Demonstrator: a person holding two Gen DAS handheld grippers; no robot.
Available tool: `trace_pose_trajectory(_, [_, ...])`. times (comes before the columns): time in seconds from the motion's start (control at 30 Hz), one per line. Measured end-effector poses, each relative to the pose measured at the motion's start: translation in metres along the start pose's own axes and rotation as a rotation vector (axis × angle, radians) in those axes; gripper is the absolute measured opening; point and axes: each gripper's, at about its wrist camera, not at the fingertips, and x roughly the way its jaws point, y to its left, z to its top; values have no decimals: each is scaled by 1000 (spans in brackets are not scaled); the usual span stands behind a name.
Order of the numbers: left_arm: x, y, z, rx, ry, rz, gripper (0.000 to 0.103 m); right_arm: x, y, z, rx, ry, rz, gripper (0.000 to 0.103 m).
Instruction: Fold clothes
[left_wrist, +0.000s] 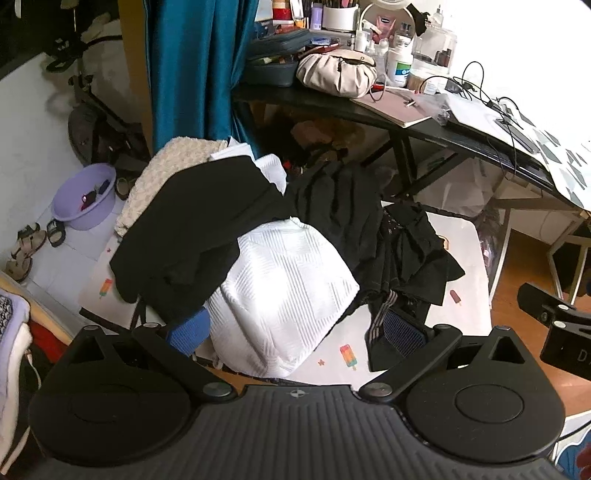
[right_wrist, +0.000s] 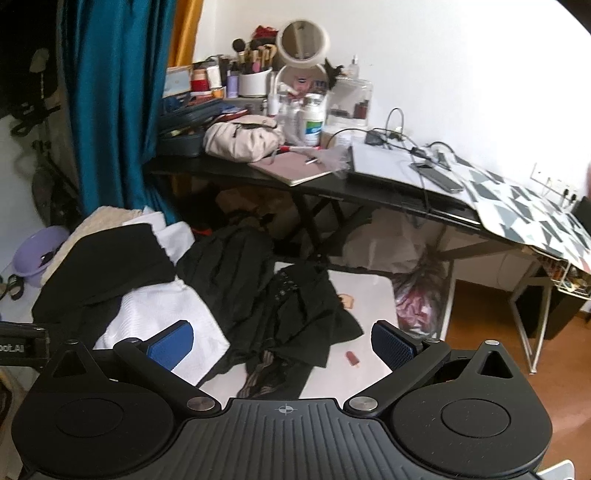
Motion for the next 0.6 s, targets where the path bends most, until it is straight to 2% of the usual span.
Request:
trace_pose_trajectory(0.1, [3,5,1,-27,3,9,102,3,1,1,11,4,8,102])
trace_pose_trajectory(0.3, [10,16,2,-56,12,74,102,10,4,3,34,11,24,102])
trace_pose_trajectory(0.6, [23,27,-1,-93,82,33,102,27,5,-1,67,82,3,102])
